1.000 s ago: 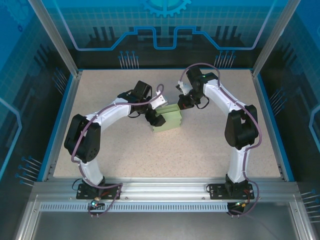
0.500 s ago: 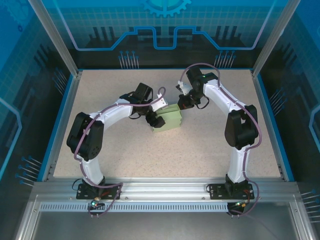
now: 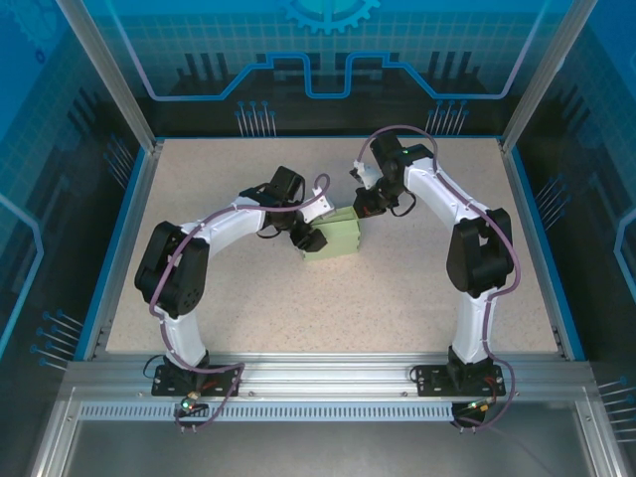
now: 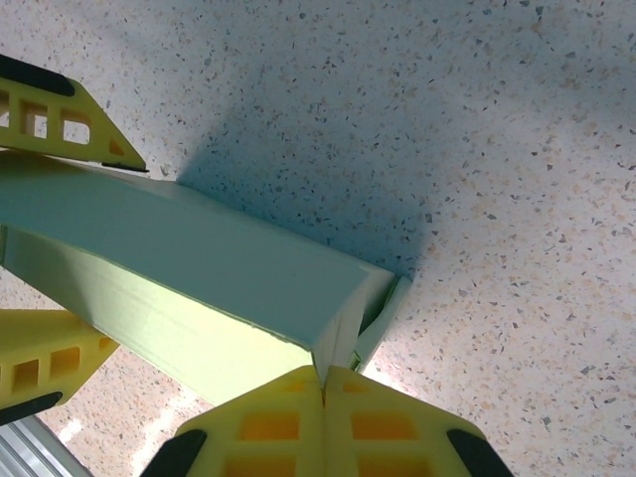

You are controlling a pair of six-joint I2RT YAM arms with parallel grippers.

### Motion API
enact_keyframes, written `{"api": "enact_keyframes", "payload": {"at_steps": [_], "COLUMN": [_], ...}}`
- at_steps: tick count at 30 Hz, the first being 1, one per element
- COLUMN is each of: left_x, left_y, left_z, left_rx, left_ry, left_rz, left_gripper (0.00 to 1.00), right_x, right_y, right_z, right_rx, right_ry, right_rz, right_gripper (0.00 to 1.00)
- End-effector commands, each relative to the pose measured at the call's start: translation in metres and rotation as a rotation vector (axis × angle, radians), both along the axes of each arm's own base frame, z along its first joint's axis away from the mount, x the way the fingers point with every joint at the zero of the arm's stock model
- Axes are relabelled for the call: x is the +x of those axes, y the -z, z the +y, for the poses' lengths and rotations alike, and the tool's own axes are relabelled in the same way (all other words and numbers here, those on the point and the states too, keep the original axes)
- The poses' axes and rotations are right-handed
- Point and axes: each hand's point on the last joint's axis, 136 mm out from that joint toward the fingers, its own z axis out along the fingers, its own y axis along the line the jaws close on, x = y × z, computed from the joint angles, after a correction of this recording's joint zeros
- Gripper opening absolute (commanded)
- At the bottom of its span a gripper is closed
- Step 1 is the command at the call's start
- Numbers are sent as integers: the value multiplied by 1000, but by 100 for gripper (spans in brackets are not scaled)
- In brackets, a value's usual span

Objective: Fold the paper box

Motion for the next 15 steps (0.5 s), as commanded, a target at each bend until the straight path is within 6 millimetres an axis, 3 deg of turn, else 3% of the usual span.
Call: {"api": "enact_keyframes", "payload": {"at_steps": [1, 15], "left_x": [-1, -1], "left_y": [6, 13], "left_z": [1, 4], "left_rx": [1, 8], "left_ry": [-27, -93], "left_rz": [9, 13], "left_gripper": [65, 50], "right_x": [-13, -22], "right_y": [-3, -5], "right_z": [3, 0], "right_rx": [1, -22], "right_ry": [-14, 11], "right_rz": [21, 16], "right_gripper": [0, 0]}}
